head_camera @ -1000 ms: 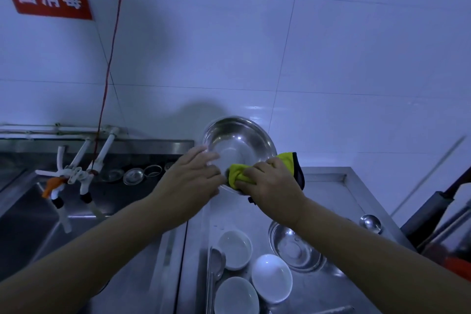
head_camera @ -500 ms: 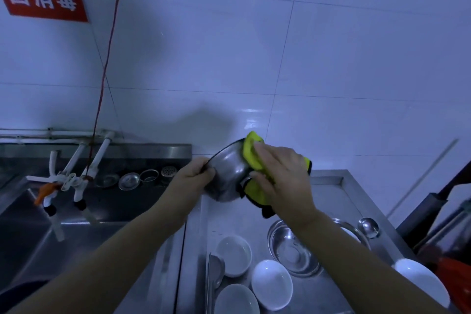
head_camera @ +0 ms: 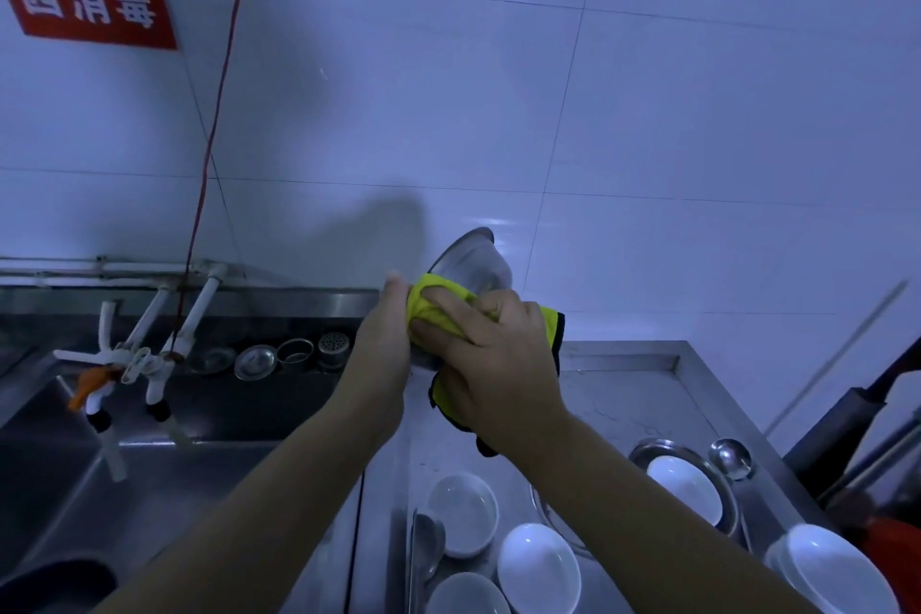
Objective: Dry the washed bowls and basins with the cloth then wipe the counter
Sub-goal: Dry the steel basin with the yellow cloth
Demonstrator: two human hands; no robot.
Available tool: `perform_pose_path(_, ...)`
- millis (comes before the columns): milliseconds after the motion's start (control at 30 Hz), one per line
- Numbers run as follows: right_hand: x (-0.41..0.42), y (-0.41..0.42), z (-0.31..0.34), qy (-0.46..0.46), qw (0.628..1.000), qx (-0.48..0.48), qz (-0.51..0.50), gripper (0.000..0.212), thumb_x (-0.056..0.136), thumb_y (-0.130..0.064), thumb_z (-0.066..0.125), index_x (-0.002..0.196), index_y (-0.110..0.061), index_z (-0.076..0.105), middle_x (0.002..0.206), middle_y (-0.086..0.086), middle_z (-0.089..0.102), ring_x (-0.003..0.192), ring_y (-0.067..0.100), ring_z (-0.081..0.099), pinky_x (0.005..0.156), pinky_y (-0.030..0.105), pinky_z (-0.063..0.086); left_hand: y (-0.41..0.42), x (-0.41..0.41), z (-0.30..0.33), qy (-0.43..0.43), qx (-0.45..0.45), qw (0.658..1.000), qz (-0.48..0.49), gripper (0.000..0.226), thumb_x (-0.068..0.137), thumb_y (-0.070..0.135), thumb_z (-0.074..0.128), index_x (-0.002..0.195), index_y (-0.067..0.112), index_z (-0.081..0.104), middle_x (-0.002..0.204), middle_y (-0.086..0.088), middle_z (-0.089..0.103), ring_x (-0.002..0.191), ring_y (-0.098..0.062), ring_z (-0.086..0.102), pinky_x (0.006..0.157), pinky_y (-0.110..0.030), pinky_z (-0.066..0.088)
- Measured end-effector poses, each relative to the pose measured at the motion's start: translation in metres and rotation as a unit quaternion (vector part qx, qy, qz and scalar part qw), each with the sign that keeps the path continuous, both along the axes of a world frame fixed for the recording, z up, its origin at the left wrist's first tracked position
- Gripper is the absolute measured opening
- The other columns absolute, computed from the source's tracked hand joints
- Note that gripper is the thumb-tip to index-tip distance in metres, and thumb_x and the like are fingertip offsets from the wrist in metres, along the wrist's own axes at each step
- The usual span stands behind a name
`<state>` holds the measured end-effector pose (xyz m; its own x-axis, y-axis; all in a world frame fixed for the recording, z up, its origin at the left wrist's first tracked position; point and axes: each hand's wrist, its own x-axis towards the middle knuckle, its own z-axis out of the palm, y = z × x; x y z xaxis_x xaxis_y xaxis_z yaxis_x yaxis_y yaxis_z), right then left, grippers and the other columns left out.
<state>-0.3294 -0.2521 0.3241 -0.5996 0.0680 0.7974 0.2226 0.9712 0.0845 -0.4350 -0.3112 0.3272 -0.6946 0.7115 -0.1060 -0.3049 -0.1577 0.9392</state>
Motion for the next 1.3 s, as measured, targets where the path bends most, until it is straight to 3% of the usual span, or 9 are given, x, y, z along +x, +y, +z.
perform_pose_path(133, -0.006, -0.001, 0.015, 0.036, 0.996, -0.077, 0.014, 0.038, 0.077, -0.015, 0.046, 0.101, -0.025, 0.073, 0.124, -0.008, 0.063, 0.079, 0.029, 0.051, 0.064, 0.041, 0.044, -0.005, -0.003, 0.005, 0.054, 0.057, 0.997, 0.004, 0.053, 0.091, 0.051, 0.045, 0.101, 0.002, 0.064, 0.098, -0.021, 0.069, 0.091, -0.033, 0.067, 0.075, -0.040, 0.055)
perform_pose_path(233, -0.009, 0.009, 0.024, 0.052, 0.985, -0.160, 0.033, 0.037, 0.079, -0.009, 0.049, 0.102, -0.025, 0.074, 0.125, -0.012, 0.062, 0.084, 0.025, 0.047, 0.074, 0.038, 0.047, -0.011, -0.003, 0.006, 0.075, 0.087, 0.993, 0.023, 0.052, 0.085, 0.042, 0.058, 0.087, -0.010, 0.051, 0.081, -0.016, 0.054, 0.071, -0.028, 0.051, 0.063, -0.034, 0.043)
perform_pose_path(400, -0.003, 0.043, 0.031, 0.071, 0.923, -0.369, 0.078, 0.043, 0.081, -0.001, 0.047, 0.107, -0.023, 0.072, 0.112, -0.033, 0.054, 0.097, -0.006, 0.049, 0.090, 0.008, 0.035, -0.015, -0.016, 0.000, 0.038, 0.084, 0.995, 0.042, 0.018, 0.085, 0.025, 0.064, 0.074, 0.011, 0.062, 0.071, -0.010, 0.060, 0.066, -0.020, 0.060, 0.062, -0.032, 0.048)
perform_pose_path(600, 0.009, 0.048, 0.008, 0.186, 0.761, -0.613, 0.106, 0.039, 0.092, -0.001, 0.049, 0.105, -0.029, 0.073, 0.113, -0.010, 0.068, 0.108, 0.014, 0.062, 0.101, 0.043, 0.047, -0.015, -0.026, -0.009, -0.100, 0.127, 0.987, -0.007, 0.034, 0.091, 0.033, 0.053, 0.106, 0.006, 0.066, 0.102, -0.009, 0.072, 0.093, -0.021, 0.069, 0.068, -0.029, 0.057)
perform_pose_path(667, 0.012, 0.042, 0.000, 0.206, 0.745, -0.625, 0.107, 0.043, 0.094, 0.001, 0.045, 0.109, -0.031, 0.070, 0.116, -0.007, 0.066, 0.111, 0.019, 0.060, 0.102, 0.049, 0.045, -0.014, -0.026, -0.013, -0.141, 0.140, 0.980, -0.017, 0.036, 0.094, 0.038, 0.045, 0.103, 0.010, 0.067, 0.097, -0.006, 0.074, 0.088, -0.018, 0.070, 0.067, -0.029, 0.056)
perform_pose_path(833, 0.005, 0.018, -0.015, 0.212, 0.844, -0.490, 0.052, 0.055, 0.085, -0.006, 0.036, 0.121, -0.045, 0.048, 0.131, -0.011, 0.051, 0.119, 0.013, 0.043, 0.105, 0.028, 0.033, -0.007, -0.018, -0.015, -0.273, 0.177, 0.945, -0.037, 0.046, 0.095, 0.047, 0.039, 0.105, 0.011, 0.066, 0.103, -0.012, 0.072, 0.089, -0.026, 0.070, 0.073, -0.043, 0.053)
perform_pose_path(967, 0.012, 0.016, -0.036, 0.156, 0.894, -0.419, -0.008, 0.062, 0.077, 0.002, 0.031, 0.134, -0.017, 0.049, 0.135, 0.006, 0.049, 0.115, 0.022, 0.039, 0.096, 0.003, 0.022, -0.010, -0.019, -0.019, -0.271, 0.158, 0.949, -0.040, 0.044, 0.097, 0.044, 0.037, 0.112, 0.011, 0.062, 0.109, -0.012, 0.069, 0.098, -0.026, 0.066, 0.079, -0.044, 0.049)
perform_pose_path(1167, 0.020, 0.033, -0.017, 0.069, 0.963, -0.260, -0.032, 0.051, 0.081, 0.007, 0.039, 0.128, -0.002, 0.057, 0.138, 0.016, 0.049, 0.102, 0.036, 0.045, 0.094, 0.032, 0.033, -0.012, -0.014, -0.023, -0.201, 0.132, 0.971, -0.011, 0.041, 0.097, 0.039, 0.040, 0.119, 0.009, 0.060, 0.116, -0.010, 0.067, 0.108, -0.022, 0.062, 0.094, -0.039, 0.046)
perform_pose_path(1300, 0.011, 0.025, -0.009, -0.007, 0.995, -0.103, -0.002, 0.041, 0.079, 0.002, 0.055, 0.119, -0.003, 0.065, 0.135, 0.014, 0.054, 0.090, 0.041, 0.055, 0.075, 0.048, 0.049, -0.012, -0.009, -0.020, -0.187, 0.098, 0.977, 0.010, 0.038, 0.095, 0.040, 0.046, 0.117, 0.012, 0.061, 0.113, -0.009, 0.069, 0.099, -0.024, 0.067, 0.071, -0.039, 0.056)
